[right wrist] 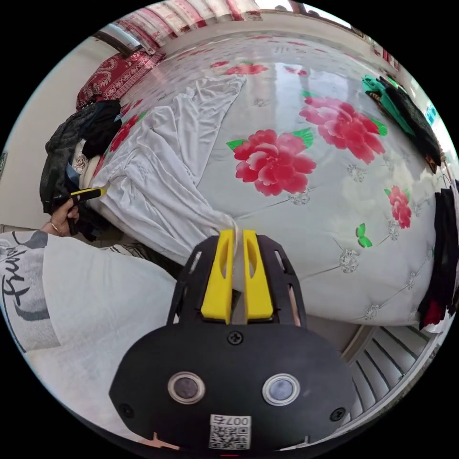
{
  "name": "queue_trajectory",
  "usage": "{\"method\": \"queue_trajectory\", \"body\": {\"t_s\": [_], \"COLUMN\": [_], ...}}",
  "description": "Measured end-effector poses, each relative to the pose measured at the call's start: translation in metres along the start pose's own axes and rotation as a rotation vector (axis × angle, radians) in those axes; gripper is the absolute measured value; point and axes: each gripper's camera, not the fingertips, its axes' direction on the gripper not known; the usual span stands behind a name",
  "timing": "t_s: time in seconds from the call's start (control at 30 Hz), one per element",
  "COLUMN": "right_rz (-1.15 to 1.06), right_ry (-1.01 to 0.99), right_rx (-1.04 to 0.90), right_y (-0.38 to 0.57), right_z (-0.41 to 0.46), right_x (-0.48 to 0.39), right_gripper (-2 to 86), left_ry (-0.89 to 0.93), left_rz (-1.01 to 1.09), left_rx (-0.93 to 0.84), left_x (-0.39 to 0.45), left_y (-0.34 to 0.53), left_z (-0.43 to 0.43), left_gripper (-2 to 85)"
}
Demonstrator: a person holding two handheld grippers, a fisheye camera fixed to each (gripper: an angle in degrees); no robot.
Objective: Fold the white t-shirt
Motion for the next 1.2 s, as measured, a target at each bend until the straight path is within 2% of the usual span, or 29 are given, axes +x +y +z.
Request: {"method": "queue_trajectory", "body": {"t_s": [0.1,0.27,0.33,0.47,0.53,0.6,0.73,0.87,0.93,1.03,1.2], "right_rz": [-0.076,-0.133,-0.179,-0.269,-0.311,-0.333,-0.391,-0.425,-0.404,-0.316,-0.129], "right_ry": [-0.102,-0.081,-0.061,0.047,0.084,0.092,0.159,0.097,0.048,0.048,0.003], "right_rx": [-0.053,0.132,0.298,0.618,0.885,1.041,1.203,1.156,1.021,0.806,0.359], "right_y": [-0.003,-0.032,-0.059,-0.076,-0.054,-0.030,0.024,0.046,0.040,0.020,-0.017], "right_z": [-0.007,-0.084,-0.159,-0.297,-0.377,-0.415,-0.438,-0.417,-0.384,-0.311,-0.152], "right_x": [-0.006,-0.005,-0.009,-0.038,-0.059,-0.071,-0.091,-0.091,-0.087,-0.077,-0.056], "right_gripper": [0.1,-0.2,-0.2,-0.3,-0.3,-0.3,-0.3,-0.3,-0.2,-0.2,0.2], "left_ry": [0.021,0.156,0.171,0.168,0.169,0.117,0.069,0.140,0.155,0.144,0.131], "left_rz": [0.036,0.087,0.153,0.224,0.249,0.268,0.269,0.220,0.211,0.181,-0.044], "left_rx": [0.063,0.223,0.289,0.618,0.787,0.972,1.137,1.152,1.089,0.921,0.465], "left_x": [-0.006,-0.029,-0.032,-0.033,-0.032,-0.031,-0.038,-0.060,-0.064,-0.066,-0.070], "left_y": [0.002,-0.029,-0.053,-0.068,-0.047,-0.007,0.053,0.091,0.092,0.080,0.061], "left_z": [-0.028,-0.108,-0.156,-0.313,-0.373,-0.426,-0.450,-0.427,-0.402,-0.336,-0.158], "left_gripper": [-0.8,-0.9,-0.9,-1.0,-1.0,-1.0,-1.0,-1.0,-1.0,-1.0,-0.9]}}
